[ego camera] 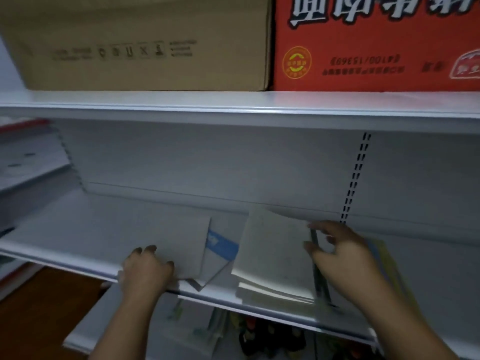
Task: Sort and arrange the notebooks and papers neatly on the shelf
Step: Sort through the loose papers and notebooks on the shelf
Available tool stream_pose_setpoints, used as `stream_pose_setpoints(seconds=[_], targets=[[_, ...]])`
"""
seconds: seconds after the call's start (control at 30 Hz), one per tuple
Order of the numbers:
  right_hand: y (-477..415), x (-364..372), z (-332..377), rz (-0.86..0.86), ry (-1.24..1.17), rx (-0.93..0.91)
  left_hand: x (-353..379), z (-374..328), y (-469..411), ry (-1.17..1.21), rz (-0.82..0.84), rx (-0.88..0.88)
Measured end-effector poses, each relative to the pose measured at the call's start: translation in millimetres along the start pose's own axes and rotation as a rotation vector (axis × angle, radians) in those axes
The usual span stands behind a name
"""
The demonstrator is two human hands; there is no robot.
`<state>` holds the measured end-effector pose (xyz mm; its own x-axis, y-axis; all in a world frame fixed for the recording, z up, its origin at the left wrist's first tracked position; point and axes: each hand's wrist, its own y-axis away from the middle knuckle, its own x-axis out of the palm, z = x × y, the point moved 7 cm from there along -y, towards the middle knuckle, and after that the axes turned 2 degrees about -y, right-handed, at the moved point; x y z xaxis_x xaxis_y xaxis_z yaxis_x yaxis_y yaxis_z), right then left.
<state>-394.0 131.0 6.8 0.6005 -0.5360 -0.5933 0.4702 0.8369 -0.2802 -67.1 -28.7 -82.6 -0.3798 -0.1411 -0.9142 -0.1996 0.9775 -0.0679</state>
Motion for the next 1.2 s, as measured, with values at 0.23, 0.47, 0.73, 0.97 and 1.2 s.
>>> stream_pose_setpoints(seconds=[0.23, 0.47, 0.73, 0.97, 1.2], targets=[[-37, 170, 109, 0.439, 0.272, -0.180, 3, 44, -25, 0.060, 0.159, 0.005], [-60, 258, 52, 0.751, 0.685, 0.126, -21, 102, -58, 0.345, 0.387, -0.123], [-69, 250, 68, 0.496, 0.483, 0.078, -11, 86, -79, 0.869, 0.373, -0.190], [-66, 86, 72, -0.018, 0.001, 0.081, -39, -12, -66, 1.296, 0.449, 0.035], [-21, -61, -87, -0.322, -0.161, 0.403, 1, -125, 32, 1.149, 0.428, 0.189]])
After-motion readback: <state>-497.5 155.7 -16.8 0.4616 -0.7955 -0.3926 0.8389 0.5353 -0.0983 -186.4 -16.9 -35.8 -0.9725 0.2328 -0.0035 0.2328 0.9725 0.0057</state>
